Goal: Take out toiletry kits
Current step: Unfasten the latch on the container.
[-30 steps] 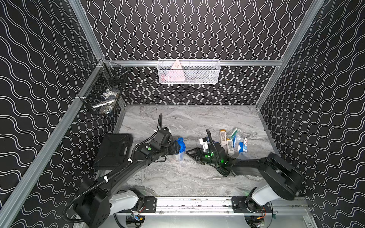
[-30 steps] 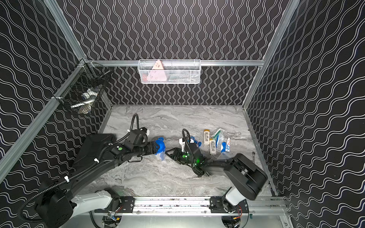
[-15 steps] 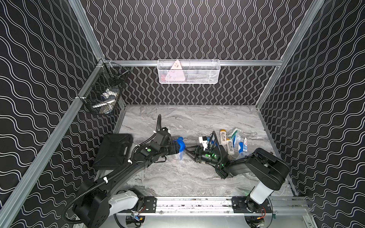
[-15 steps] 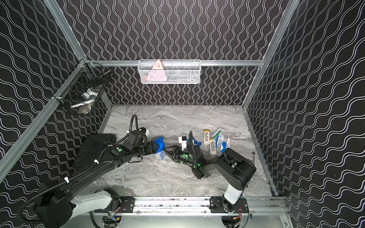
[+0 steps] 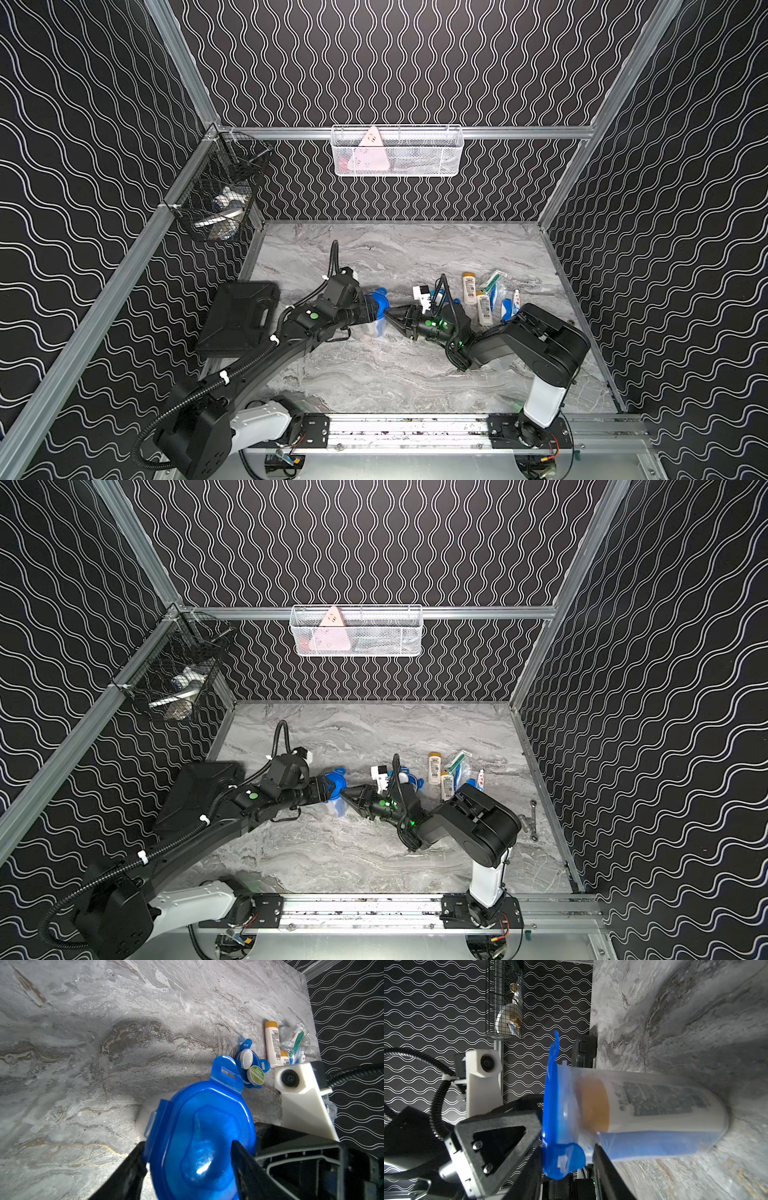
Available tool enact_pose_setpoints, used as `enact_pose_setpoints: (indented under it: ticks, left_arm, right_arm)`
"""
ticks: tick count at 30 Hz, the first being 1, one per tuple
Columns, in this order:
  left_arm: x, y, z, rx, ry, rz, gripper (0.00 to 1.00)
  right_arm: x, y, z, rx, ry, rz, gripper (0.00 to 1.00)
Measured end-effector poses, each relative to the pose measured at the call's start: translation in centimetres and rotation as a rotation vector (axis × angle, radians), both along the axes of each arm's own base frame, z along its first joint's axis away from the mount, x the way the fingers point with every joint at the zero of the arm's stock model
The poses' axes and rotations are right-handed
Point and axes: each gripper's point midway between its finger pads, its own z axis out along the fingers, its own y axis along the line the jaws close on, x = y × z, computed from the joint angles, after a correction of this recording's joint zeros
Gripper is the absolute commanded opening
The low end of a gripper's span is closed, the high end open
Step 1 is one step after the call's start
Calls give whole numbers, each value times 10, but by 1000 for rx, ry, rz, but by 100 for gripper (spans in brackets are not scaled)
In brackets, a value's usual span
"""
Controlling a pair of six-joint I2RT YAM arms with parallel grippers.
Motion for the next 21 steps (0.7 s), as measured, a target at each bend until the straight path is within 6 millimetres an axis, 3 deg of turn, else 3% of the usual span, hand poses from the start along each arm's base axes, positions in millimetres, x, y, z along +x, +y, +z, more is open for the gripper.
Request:
enact_pose_setpoints:
  ticks: [14, 18, 21]
  left_arm:
    - [11, 4, -3, -3, -44, 59, 63]
    - [15, 4, -3, -5, -60, 66, 63]
    - [16, 4, -3, -8, -64, 71, 63]
  right_arm:
    - [-2, -10, 11, -126, 9, -31, 17]
    - [-2, -12, 30, -163, -37, -42, 17]
    - [-5, -14, 29, -212, -40, -35, 26]
